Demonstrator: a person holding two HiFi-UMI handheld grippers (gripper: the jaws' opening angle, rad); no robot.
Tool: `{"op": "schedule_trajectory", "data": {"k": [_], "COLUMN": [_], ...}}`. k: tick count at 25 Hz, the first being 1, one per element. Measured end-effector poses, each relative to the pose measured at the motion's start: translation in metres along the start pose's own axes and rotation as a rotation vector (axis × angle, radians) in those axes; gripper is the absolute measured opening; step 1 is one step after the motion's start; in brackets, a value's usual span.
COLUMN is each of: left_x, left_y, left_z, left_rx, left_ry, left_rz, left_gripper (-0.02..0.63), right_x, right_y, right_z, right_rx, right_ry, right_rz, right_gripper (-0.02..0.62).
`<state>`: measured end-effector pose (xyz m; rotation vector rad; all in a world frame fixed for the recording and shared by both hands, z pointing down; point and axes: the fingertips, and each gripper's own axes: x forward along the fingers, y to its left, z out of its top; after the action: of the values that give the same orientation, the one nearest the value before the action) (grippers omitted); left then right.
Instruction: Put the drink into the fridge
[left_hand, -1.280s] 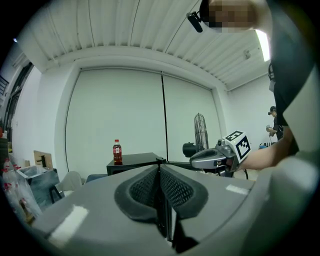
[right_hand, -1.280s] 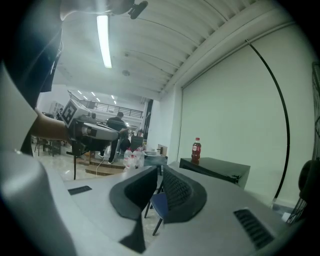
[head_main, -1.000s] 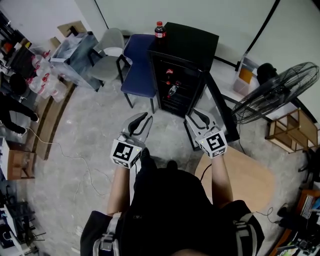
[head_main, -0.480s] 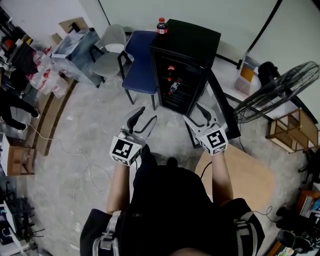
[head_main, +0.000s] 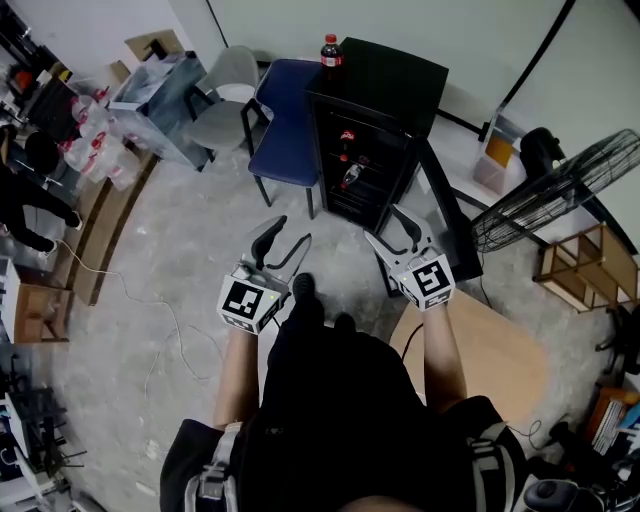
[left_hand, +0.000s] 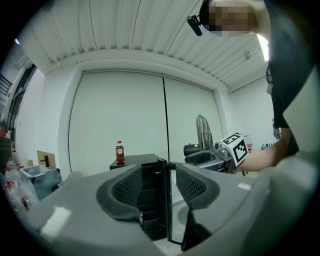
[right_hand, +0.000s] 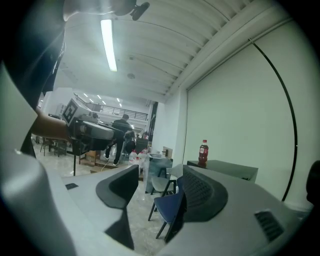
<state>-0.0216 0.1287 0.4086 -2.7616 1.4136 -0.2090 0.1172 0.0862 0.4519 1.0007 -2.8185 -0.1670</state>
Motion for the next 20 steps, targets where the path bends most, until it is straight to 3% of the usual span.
{"op": "schedule_trajectory", "data": {"k": [20], "left_x": [0.051], "left_y": [0.062], "left_z": [-0.005], "left_rx": [-0.024], "left_ry": [-0.023], "left_rz": [-0.039], "left_gripper": [0.212], "right_x": [0.06], "right_y": [-0.042], "right_z": [0.002], "right_rx": [-0.026], "right_ry": [0.048], "right_rz": [-0.044], "right_gripper": [0.276]}}
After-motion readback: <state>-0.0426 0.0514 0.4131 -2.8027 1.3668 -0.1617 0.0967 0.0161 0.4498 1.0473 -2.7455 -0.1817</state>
